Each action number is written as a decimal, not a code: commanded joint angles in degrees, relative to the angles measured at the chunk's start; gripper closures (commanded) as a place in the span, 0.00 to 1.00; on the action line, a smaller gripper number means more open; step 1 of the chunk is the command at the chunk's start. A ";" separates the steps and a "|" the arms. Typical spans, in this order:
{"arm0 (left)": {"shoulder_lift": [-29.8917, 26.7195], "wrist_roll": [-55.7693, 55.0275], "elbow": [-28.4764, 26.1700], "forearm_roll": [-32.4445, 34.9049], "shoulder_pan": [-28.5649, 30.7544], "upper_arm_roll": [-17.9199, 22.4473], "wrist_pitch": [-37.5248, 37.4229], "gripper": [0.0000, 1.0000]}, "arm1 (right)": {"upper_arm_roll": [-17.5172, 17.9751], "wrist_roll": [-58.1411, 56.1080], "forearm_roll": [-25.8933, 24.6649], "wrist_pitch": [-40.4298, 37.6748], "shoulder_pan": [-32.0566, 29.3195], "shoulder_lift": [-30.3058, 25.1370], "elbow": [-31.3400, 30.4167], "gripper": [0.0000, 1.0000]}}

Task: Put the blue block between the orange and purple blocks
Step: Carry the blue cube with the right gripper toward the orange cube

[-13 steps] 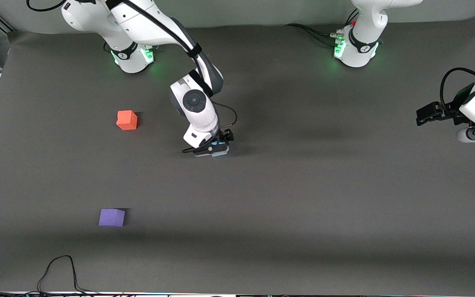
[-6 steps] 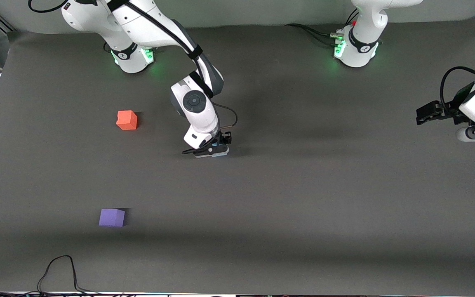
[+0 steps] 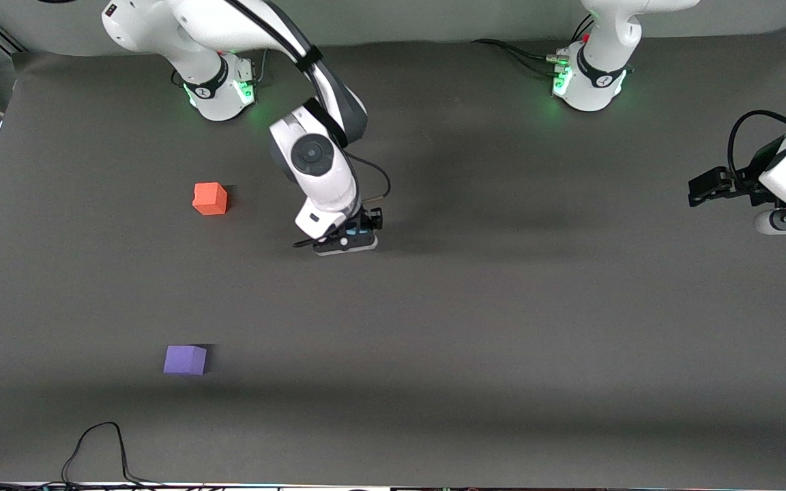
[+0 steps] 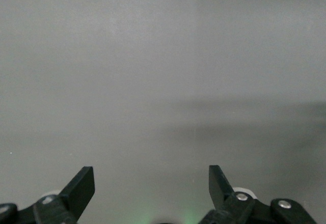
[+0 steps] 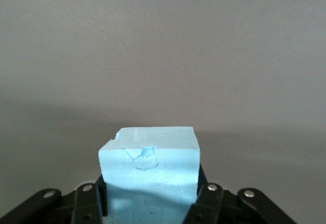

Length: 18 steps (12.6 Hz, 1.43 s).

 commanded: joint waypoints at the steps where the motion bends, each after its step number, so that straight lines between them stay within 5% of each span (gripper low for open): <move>1: 0.03 0.98 0.68 0.20 -0.92 0.53 -1.01 0.00 | -5.02 -3.08 -0.23 -14.20 0.16 -5.44 7.14 0.51; 5: 0.11 1.07 0.68 0.29 -1.09 0.45 -1.01 0.00 | -12.58 -7.98 -0.14 -32.51 0.16 -6.24 21.67 0.51; 14: 0.47 1.60 0.85 -0.06 -1.00 0.53 -0.31 0.00 | -36.74 -36.64 -0.23 -39.05 0.33 -12.92 16.94 0.51; 18: 0.47 1.60 0.86 -0.06 -0.92 0.53 -0.13 0.00 | -38.97 -38.41 -0.23 -30.56 0.16 -11.87 10.03 0.51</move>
